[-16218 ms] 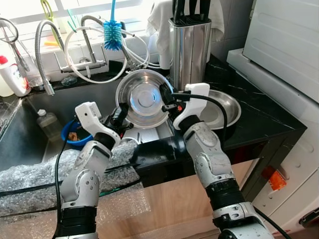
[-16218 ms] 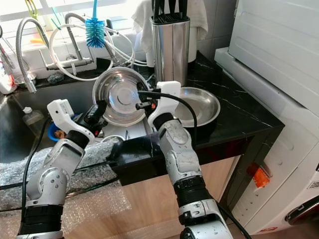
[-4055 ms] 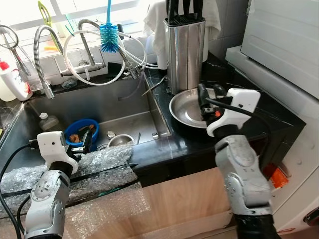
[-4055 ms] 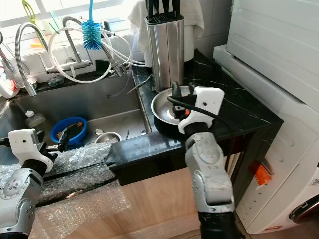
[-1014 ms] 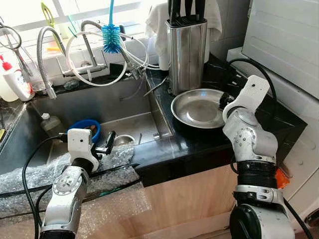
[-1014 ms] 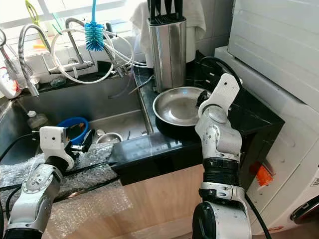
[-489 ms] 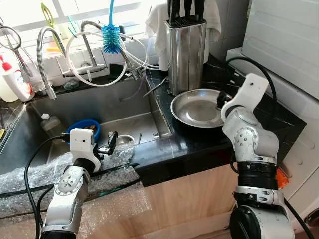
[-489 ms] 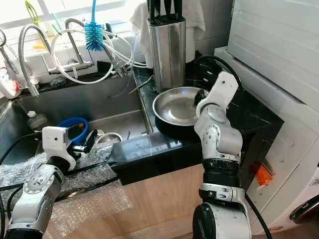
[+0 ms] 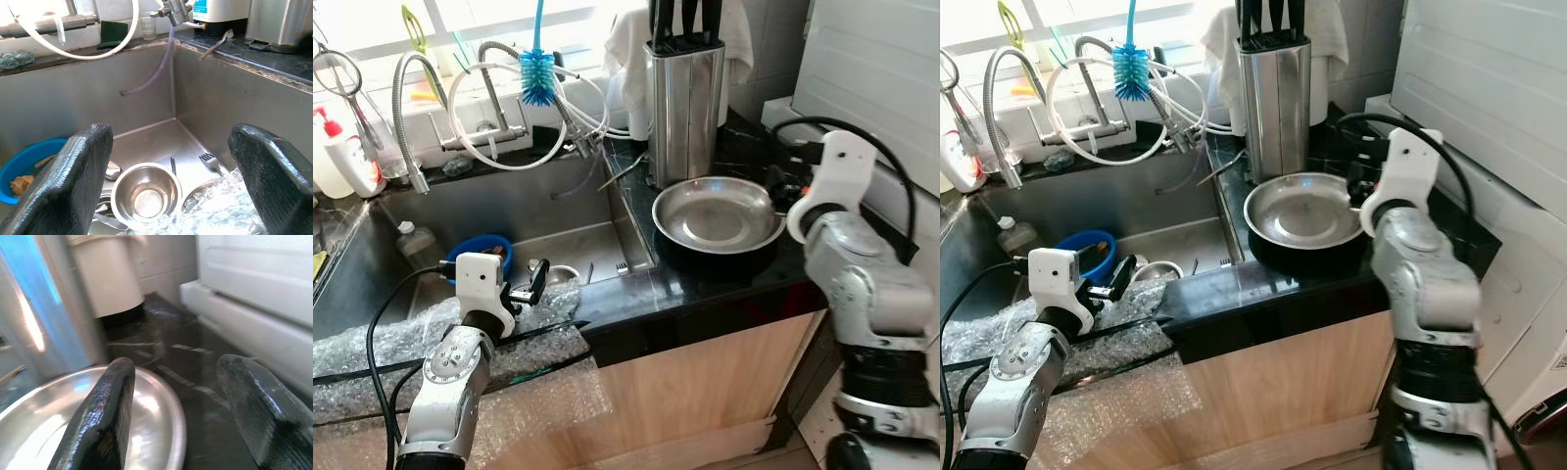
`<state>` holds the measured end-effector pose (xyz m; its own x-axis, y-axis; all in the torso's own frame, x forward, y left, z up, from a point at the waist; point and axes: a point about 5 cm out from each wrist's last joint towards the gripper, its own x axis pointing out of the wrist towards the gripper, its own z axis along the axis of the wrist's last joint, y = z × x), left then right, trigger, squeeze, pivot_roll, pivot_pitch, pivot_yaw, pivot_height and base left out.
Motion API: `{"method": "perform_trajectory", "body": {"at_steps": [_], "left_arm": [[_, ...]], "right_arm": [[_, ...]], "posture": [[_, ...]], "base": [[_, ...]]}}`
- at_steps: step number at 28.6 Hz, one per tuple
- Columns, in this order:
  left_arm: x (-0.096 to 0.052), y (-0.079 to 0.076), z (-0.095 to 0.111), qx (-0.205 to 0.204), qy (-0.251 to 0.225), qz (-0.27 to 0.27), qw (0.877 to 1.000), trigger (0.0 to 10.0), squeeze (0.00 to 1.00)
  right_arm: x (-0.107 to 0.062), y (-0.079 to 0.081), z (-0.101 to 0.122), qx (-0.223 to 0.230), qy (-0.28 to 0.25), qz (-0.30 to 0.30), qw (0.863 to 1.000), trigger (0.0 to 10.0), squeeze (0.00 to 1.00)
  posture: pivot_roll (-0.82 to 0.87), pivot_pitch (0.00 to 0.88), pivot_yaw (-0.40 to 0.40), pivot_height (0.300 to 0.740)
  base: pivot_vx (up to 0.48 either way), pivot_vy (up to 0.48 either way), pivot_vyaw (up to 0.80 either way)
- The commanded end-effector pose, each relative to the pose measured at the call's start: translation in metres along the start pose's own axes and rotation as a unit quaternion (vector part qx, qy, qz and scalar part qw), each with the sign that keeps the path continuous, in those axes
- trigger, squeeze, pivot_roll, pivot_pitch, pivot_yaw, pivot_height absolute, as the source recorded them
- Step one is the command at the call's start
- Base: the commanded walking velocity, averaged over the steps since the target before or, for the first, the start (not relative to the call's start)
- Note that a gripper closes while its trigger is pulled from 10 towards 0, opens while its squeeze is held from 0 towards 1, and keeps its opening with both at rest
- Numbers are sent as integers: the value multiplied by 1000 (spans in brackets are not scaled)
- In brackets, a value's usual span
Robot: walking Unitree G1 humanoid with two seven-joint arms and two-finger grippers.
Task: Kitchen organization
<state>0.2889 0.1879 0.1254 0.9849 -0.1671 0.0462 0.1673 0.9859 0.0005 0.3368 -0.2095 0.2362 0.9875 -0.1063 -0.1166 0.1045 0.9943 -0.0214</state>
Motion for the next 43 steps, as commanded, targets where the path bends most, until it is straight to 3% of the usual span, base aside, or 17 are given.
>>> {"method": "perform_trajectory", "body": {"at_steps": [1, 8, 16, 20, 21, 23, 31, 35, 43], "left_arm": [[1, 1, -2, 6, 7, -1, 1000, 10000, 0], [3, -1, 0, 10, 5, -11, 1000, 10000, 0], [3, 1, 1, 18, 5, -16, 1000, 10000, 0], [4, 1, 2, 21, 4, -19, 1000, 10000, 0], [4, 0, 1, 22, 5, -20, 1000, 10000, 0], [3, 0, 1, 22, 5, -21, 1000, 10000, 0], [5, 0, 2, 24, 5, -24, 999, 10000, 0], [5, 0, 2, 27, 7, -26, 999, 10000, 0], [4, 0, 1, 26, 6, -23, 999, 10000, 0]], "right_arm": [[-2, 2, 3, 5, 0, 20, 1000, 10000, 0], [3, 13, -19, 17, 60, 112, 992, 10000, 0], [11, 26, -29, 28, 86, 145, 985, 10000, 0], [17, 16, -21, 37, 73, 110, 991, 10000, 0], [21, 8, -16, 59, 65, 66, 994, 10000, 0], [22, 7, -14, 74, 60, 44, 994, 10000, 0], [25, 19, -16, 109, 59, 24, 992, 10000, 0], [27, 36, -24, 127, 79, 28, 988, 10000, 0], [28, 39, -24, 150, 78, -1, 986, 10000, 0]], "posture": [[-127, 0, 110, 740], [-115, 0, 110, 740], [-106, 0, 117, 740], [-104, 0, 118, 740], [-108, 0, 119, 740], [-108, 0, 119, 740], [-104, 0, 122, 740], [-100, 0, 119, 740], [-91, 0, 112, 740]], "base": [[0, 0, 0], [0, 0, 0], [0, 0, 0], [0, 0, 0], [0, 0, 0], [0, 0, 0], [0, 0, 0], [0, 0, 0], [0, 0, 0]]}}
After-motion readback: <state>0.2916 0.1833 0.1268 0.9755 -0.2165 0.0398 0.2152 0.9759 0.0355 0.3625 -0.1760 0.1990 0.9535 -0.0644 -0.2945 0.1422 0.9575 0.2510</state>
